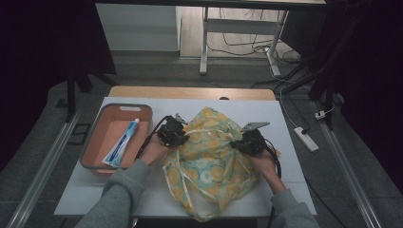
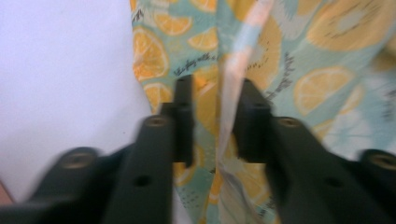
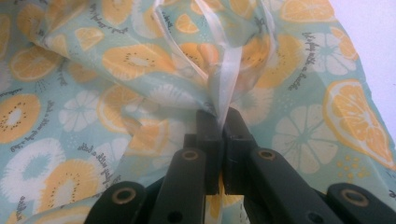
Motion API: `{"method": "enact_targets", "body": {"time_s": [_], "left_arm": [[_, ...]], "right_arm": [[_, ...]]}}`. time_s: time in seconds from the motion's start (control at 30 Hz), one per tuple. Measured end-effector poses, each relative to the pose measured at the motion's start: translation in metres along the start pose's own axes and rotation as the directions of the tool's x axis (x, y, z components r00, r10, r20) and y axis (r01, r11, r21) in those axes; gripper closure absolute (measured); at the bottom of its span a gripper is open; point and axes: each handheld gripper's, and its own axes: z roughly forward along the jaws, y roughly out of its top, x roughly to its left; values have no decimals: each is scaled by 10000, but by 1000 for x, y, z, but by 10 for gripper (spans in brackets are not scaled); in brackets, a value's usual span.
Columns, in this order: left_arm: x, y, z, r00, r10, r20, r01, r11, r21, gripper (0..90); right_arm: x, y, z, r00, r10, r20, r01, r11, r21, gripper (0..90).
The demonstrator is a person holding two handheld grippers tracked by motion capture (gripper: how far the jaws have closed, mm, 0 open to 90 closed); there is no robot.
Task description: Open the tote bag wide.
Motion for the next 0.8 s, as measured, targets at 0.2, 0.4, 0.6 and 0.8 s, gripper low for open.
{"method": "enact_targets", "body": {"time_s": [0.2,0.4,0.6,0.8], "left_arm": [[2,-6,-37,9980,-401,484,454,9925,-1138,302],[9,-16,-71,9899,-577,1293,835,9754,-2038,243],[17,-22,-102,9938,-447,1022,693,9655,-2512,239],[32,-31,-117,9954,-674,679,828,9626,-2580,242]], "right_arm": [[1,1,-2,10000,-24,-4,24,9999,-109,875],[2,3,-5,10000,-63,-58,61,9994,-334,875],[4,4,-7,9999,-141,-98,136,9987,-493,875],[5,4,-8,9998,-190,-115,183,9983,-552,875]]}}
